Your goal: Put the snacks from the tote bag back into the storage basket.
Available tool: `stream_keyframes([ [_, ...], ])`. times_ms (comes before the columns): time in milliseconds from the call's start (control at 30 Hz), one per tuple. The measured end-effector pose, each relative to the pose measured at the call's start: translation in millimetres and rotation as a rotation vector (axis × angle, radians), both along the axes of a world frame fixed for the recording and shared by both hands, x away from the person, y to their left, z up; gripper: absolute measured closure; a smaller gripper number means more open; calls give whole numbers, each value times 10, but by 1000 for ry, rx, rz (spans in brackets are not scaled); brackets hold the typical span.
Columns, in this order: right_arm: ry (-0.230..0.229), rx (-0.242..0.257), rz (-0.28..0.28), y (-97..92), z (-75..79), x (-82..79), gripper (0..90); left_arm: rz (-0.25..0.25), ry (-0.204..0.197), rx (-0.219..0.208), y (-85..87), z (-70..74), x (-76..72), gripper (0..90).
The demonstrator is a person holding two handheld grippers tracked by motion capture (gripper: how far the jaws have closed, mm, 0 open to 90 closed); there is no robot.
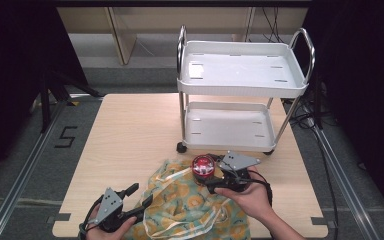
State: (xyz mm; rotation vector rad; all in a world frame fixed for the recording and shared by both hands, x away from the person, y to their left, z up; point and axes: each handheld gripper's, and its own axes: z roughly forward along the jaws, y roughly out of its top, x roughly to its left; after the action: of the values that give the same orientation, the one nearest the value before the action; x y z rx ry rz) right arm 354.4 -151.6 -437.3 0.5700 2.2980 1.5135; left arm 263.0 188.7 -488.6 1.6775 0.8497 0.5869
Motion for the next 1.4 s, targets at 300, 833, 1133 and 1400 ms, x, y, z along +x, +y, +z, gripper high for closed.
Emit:
stream_keyframes([
  [300,8,-4,-9,-6,-13,28,263,6,7,13,10,4,-6,362],
  [833,-11,10,-14,6,66,97,264,5,4,-5,6,0,-3,362],
  [1133,1,23,-18,25,94,122,263,5,5,-9,11,-1,3,362],
  [1400,-10,32,-22,38,113,159,264,2,3,-7,15,-1,6,362],
])
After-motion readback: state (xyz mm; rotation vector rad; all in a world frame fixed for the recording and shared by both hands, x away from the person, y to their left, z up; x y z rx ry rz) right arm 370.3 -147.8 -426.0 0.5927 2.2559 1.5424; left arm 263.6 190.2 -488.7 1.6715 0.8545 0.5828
